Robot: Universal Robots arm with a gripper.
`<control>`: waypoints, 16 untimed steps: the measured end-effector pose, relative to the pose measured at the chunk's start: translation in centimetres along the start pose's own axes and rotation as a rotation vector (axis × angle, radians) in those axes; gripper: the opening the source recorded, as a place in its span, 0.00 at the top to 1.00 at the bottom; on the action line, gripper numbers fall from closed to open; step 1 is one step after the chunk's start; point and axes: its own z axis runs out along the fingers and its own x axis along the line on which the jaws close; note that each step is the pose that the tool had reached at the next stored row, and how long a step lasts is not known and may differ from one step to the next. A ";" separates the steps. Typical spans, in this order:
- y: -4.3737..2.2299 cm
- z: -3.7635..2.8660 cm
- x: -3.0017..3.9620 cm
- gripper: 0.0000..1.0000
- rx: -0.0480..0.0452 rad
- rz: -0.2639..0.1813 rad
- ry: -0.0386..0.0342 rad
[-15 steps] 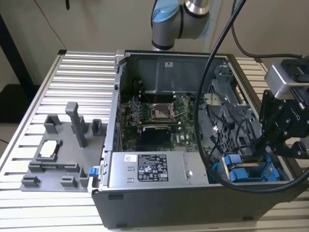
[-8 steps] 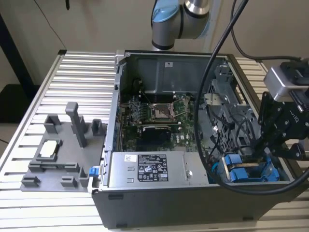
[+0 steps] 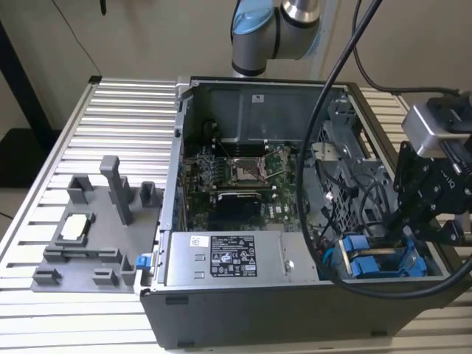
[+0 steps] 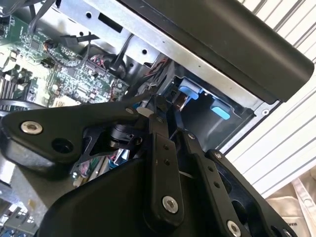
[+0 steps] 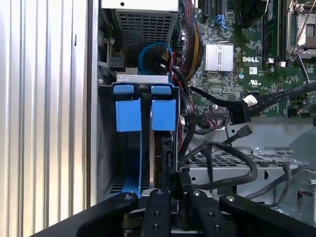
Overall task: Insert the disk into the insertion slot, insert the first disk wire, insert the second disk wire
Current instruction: 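Insert the first disk wire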
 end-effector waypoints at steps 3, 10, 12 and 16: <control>-0.04 -0.02 0.04 0.81 -0.0002 0.000 -0.0005; -0.08 0.29 0.63 0.81 -0.0023 0.000 0.0000; -0.08 0.38 0.71 0.81 -0.0028 0.000 0.0004; -0.09 0.42 0.72 0.81 -0.0030 0.000 -0.0003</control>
